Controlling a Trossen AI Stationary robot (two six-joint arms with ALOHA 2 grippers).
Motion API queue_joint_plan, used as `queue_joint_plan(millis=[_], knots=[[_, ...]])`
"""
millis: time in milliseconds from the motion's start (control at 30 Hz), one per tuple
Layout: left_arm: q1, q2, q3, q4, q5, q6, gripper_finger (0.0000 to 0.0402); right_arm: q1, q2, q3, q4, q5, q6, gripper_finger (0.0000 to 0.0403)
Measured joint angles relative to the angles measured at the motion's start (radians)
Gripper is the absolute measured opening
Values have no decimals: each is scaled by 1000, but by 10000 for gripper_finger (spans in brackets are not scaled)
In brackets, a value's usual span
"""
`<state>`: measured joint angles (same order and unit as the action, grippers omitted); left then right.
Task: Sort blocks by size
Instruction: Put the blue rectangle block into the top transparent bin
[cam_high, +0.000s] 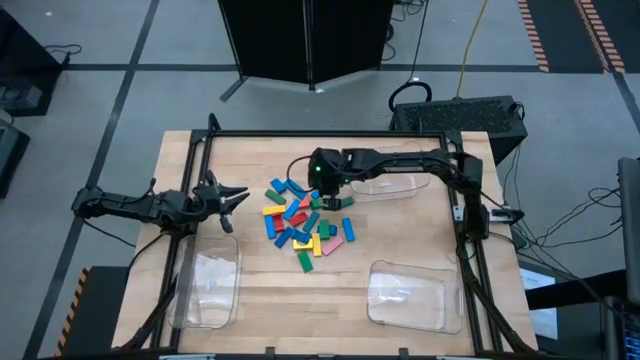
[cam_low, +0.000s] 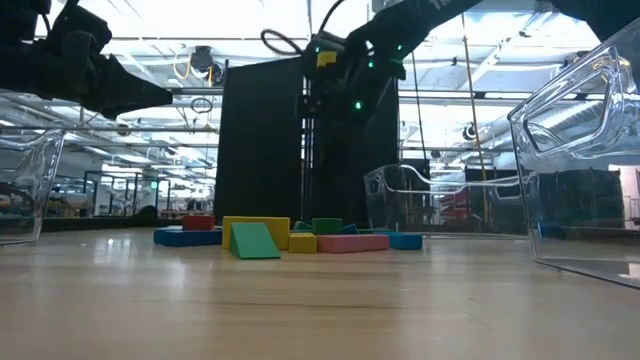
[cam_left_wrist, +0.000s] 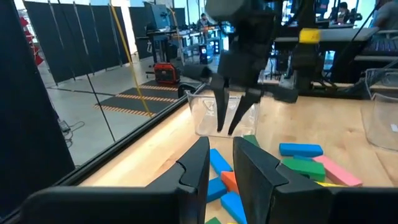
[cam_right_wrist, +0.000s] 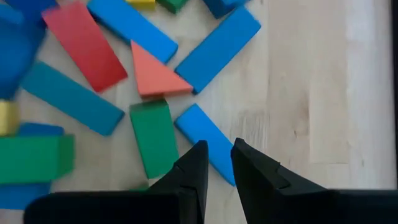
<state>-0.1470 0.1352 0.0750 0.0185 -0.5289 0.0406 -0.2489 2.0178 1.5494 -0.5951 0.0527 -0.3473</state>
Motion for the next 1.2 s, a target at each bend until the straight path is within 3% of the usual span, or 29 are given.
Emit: queue_joint_plan(millis=[333,633,833,1200], knots=[[3,0,0,20,-4,54,75,-20,81,0,-36,4,-202,82],[3,2,0,17,-4,49,75,-26,113,0,-15,105,-322,170],[3,2,0,17,-4,43,75,-26,108,0,3,107,-357,223],[3,2,0,16,-3,19,75,-103,108,0,-7,-80,-398,235]])
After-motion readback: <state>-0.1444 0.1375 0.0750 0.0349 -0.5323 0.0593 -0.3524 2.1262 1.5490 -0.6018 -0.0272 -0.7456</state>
